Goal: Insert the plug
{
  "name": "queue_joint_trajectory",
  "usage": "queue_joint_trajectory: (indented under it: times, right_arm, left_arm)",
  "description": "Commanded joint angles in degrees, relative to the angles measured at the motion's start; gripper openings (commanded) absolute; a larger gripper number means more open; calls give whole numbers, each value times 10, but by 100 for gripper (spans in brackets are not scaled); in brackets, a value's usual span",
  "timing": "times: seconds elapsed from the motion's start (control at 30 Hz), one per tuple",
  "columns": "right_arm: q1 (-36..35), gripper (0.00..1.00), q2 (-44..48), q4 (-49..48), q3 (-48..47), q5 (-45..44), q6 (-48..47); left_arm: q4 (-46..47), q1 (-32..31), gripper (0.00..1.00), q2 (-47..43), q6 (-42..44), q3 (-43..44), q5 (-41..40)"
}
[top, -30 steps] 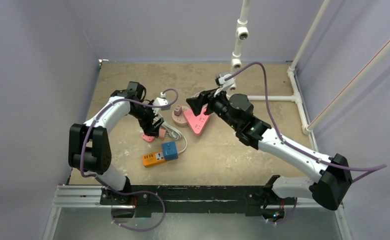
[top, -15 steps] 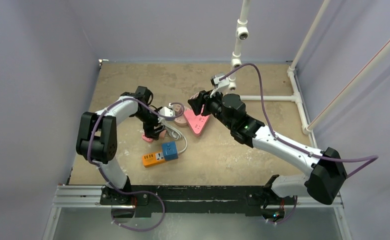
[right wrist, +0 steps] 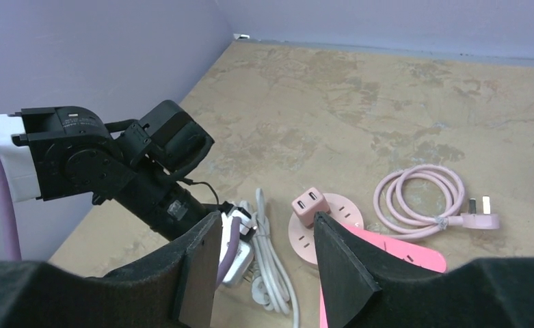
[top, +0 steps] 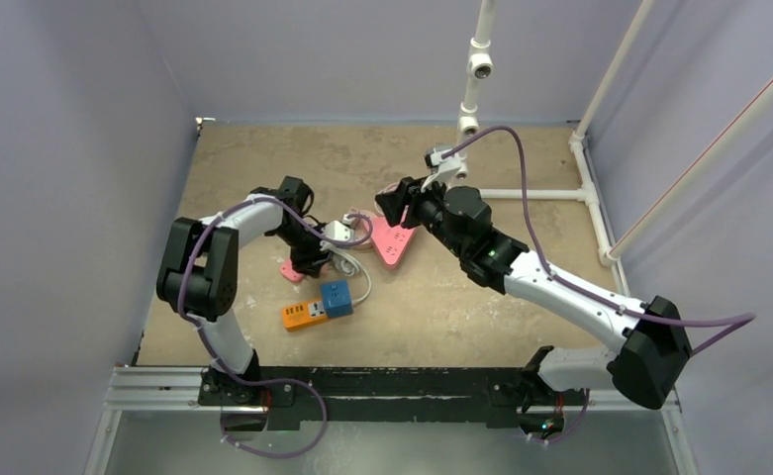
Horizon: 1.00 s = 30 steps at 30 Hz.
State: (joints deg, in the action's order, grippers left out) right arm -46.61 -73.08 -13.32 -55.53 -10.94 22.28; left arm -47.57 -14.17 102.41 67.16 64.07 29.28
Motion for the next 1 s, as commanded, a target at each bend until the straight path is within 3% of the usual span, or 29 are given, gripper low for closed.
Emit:
queue_joint_trajectory:
  times: [0.0,0.07,0.17,0.4,0.6,0.7,0.8,0.87,0.9,0.97]
  right_arm:
    - [-4,55,22,-4,1,-14,8]
    - [-4,55,22,-3,-3,-14,6]
    - [-4,57,23,-2,-11,-12,2]
    - [-4,76,45,-24,-24,10,-1]
    - [-4,83,45,-67,-46,75,-3]
    - [-4,84,40,-100,-52,101,-9]
    - [-4,85,38,-122,-55,120,-11]
    - [-4,85,39,-141,-54,123,-10]
    - [-4,85,38,-149,-54,119,-10]
    - [-4,84,38,-167,-51,112,-9]
  left_arm:
    - [30,11,24,-36,-8,-6,-15]
    - [24,26,16,-43,-32,22,-9]
    - [-14,52,14,-52,-56,80,22]
    - [-130,99,9,-109,-61,200,142]
    - [-121,107,1,-148,-139,241,265]
    - [-8,106,0,-163,-318,234,325]
    - [223,106,0,-187,-659,188,360]
    - [449,106,0,-213,-899,126,340]
    - [542,107,0,-223,-979,102,323]
    - [610,107,0,-228,-1079,88,283]
